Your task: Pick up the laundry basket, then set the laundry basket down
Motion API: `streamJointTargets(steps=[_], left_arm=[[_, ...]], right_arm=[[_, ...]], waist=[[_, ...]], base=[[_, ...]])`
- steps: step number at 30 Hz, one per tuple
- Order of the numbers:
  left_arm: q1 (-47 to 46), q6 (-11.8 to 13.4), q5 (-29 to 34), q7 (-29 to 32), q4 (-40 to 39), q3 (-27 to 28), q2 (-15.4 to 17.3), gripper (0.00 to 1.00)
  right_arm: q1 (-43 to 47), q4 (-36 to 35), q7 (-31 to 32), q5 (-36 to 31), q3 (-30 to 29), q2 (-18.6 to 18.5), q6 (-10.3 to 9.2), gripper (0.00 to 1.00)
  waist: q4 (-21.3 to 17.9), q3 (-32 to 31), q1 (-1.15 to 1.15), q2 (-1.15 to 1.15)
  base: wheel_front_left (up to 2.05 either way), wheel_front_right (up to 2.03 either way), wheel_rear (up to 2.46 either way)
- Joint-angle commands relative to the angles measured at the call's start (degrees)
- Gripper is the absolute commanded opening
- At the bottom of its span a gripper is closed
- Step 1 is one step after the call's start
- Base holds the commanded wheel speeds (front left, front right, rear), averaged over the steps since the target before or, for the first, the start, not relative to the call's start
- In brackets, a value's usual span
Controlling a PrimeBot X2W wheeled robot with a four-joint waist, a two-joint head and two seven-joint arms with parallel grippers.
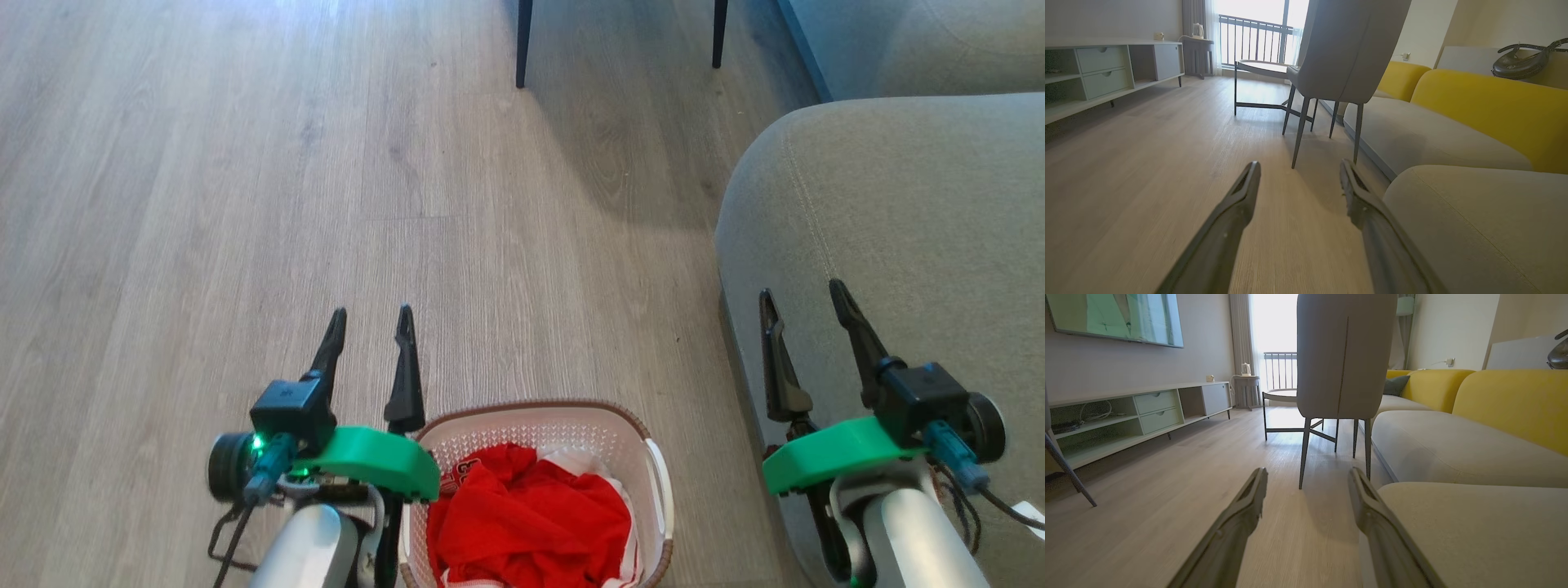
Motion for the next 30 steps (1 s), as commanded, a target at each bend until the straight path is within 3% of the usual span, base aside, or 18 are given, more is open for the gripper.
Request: streamJointTargets(steps=[1, 11, 30], left_arm=[[-1.7, 0.1, -0.8, -0.5, -0.7, 2.3, 0.3, 1.0], [-0.8, 1.5, -3.2, -0.5, 5.7, 4.3, 0.3, 1.0], [-1.0, 2.3, -3.2, -0.5, 7.4, 4.6, 0.3, 1.0]], right_arm=[[-1.2, -1.0, -0.6, 0.8, 0.8, 0.2, 0.41, 1.0], [-0.8, 5.0, -0.6, 1.4, 0.0, 0.4, 0.41, 1.0], [-1.4, 7.0, -0.6, 0.9, 1.4, 0.5, 0.41, 1.0]], waist=[[0.0, -0.1, 0.0, 0.0], [-0.3, -0.5, 0.0, 0.0], [-0.1, -0.4, 0.0, 0.0]], base=[[0.0, 0.0, 0.0], [0.0, 0.0, 0.0], [0.0, 0.0, 0.0]])
